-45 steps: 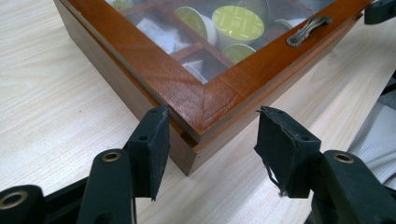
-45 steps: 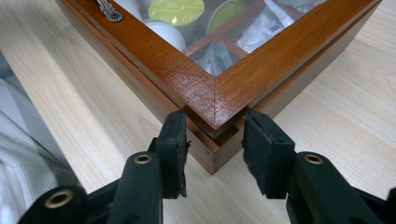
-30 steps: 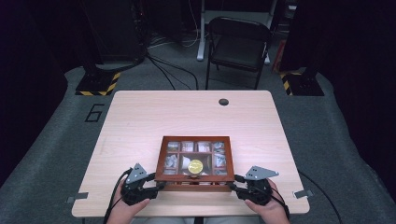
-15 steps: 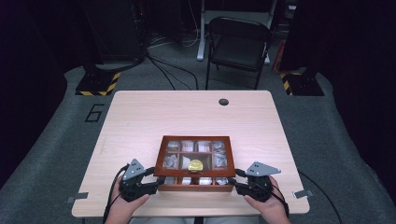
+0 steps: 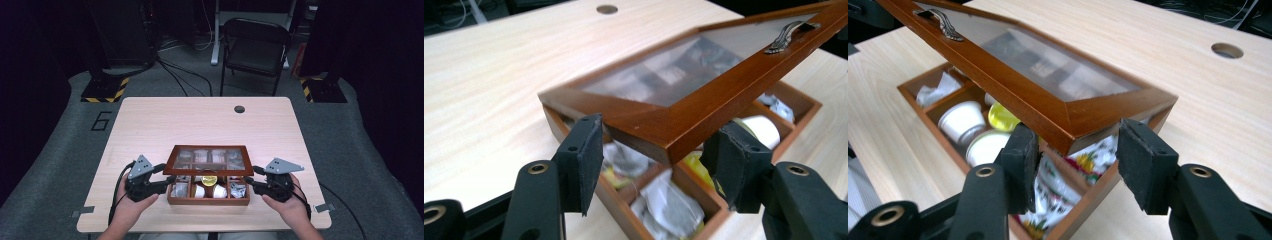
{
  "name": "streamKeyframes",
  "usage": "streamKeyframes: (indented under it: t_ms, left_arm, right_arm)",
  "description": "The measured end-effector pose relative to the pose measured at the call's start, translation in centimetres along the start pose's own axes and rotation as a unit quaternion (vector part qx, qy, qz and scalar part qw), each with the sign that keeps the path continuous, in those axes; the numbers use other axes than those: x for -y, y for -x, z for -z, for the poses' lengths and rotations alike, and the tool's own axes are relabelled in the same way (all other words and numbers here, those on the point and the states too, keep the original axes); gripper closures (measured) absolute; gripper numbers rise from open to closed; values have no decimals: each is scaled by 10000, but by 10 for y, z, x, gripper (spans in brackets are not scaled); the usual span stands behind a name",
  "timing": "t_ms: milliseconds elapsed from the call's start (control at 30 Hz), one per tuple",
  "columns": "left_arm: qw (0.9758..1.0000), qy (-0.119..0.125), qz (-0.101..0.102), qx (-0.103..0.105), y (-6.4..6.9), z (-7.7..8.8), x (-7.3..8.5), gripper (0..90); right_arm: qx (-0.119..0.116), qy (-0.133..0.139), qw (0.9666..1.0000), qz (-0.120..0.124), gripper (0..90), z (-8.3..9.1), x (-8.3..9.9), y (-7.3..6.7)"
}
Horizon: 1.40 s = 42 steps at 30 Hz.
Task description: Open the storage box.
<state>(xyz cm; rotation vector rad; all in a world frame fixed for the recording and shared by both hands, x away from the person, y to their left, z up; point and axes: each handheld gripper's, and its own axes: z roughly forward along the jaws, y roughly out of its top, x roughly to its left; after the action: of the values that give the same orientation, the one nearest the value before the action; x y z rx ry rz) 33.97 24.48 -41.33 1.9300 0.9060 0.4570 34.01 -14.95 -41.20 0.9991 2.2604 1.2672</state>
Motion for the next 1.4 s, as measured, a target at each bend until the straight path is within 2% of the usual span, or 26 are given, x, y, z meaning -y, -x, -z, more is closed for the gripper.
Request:
streamKeyframes:
  t_ms: [167,400,567,800,967,1067,1400]
  left_arm:
    - [10000,29,-2,-16,-8,-1,-23,417]
    - [9996,115,239,-104,-20,-9,-50,406]
    - [9993,134,281,-223,-25,-19,-63,378]
    - [9989,220,249,-320,-28,-35,-76,337]
    - [9983,305,328,-374,-34,-44,-83,319]
    - [9978,396,410,-336,-39,-49,-84,313]
    - [9973,322,559,-349,-54,-70,-82,315]
  right_arm:
    - [13,-13,10000,-52,517,-1,-24,9]
    - [54,75,9997,-209,516,-6,-52,23]
    - [151,64,9992,-360,491,-13,-66,30]
    - [274,56,9990,-357,440,-27,-82,34]
    - [398,123,9982,-433,407,-38,-91,37]
    - [454,161,9976,-494,387,-45,-95,40]
    - [630,334,9960,-543,363,-62,-98,48]
